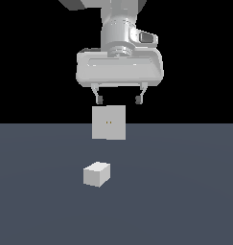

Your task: Plug the charger into the wall socket.

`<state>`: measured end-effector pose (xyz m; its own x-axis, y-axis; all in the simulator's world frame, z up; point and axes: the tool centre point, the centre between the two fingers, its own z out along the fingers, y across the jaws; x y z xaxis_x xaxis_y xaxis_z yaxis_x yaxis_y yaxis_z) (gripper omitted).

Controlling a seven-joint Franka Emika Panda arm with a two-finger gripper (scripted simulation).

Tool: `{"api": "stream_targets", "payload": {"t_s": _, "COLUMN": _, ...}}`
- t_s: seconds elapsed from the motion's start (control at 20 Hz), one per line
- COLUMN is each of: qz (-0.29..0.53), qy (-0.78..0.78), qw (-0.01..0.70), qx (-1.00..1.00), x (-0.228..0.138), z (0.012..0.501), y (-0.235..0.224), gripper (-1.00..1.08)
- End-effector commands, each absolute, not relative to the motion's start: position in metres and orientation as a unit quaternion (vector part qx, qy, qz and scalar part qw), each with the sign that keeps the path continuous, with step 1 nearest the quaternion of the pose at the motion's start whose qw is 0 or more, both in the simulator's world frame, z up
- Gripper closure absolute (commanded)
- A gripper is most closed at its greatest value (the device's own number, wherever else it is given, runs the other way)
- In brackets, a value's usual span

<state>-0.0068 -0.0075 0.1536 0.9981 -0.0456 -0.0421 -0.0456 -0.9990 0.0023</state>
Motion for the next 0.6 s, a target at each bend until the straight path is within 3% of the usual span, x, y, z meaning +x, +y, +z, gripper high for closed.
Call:
{"api": "stream_targets", "payload": {"t_s": 0.0, "qz": -0.021, "qy": -0.023, "qw": 0.001, "qx": 1.0, "x": -0.007, "z": 0.154, "y": -0.008, "gripper": -0.92}}
{"api": "stream_targets", "payload": {"t_s": 0.55, "qz": -0.006, "qy": -0.042, "qw": 0.003, "qx": 0.999, "x": -0.018, "z": 0.145, "y": -0.004, "gripper": -0.92}}
